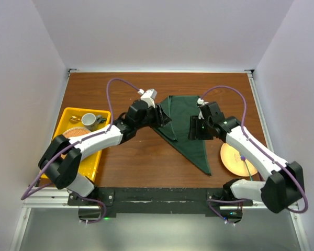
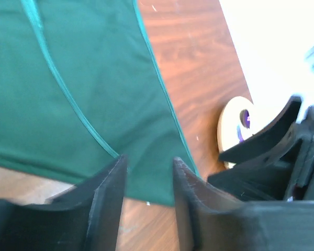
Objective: Fold the napkin, place the utensils inside, and roll it up
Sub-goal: Fold the napkin
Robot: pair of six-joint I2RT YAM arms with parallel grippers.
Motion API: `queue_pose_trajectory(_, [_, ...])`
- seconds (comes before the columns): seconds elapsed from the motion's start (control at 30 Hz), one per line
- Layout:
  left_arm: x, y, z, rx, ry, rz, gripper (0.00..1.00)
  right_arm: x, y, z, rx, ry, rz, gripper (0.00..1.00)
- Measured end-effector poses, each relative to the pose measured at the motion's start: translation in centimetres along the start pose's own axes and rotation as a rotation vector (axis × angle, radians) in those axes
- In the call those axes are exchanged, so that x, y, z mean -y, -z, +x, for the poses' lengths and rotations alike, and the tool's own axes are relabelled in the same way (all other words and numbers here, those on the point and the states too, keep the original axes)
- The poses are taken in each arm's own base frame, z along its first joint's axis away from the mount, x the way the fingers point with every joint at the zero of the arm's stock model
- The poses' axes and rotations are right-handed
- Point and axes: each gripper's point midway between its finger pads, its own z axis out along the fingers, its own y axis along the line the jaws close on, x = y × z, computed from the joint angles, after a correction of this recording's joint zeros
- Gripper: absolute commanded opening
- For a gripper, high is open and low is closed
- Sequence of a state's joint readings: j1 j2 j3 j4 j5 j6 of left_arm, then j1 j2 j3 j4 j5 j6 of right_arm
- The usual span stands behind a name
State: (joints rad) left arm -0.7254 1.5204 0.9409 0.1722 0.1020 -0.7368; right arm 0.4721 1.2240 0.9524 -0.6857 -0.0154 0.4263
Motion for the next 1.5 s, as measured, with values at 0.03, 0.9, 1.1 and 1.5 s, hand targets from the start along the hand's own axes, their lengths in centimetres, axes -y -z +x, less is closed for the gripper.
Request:
queue_pose_trajectory(0.03, [-0.4, -0.2, -0.5, 0.008, 0.009, 0.001, 0.31, -0.1, -0.6, 0.1, -0.018, -0.012, -0.008, 0.55])
queue_pose_trajectory(0.9, [-7.5, -2.9, 2.0, -0.063, -0.053, -0.16, 0.44, -5.8, -10.2, 0.0, -0.177, -0.036, -0.172, 0.4])
queue_pose_trajectory(1.1, [4.5, 1.3, 4.3, 0.003, -0.301, 0.065, 0.45, 3.6, -1.2, -6.7, 0.087, -0.197, 0.084, 0.49])
queue_pose_trajectory(1.5, [11.3, 0.4, 24.3, -0.188, -0.798, 0.317, 0.56, 11.0, 9.4, -9.5, 0.226, -0.3, 0.282, 0.55])
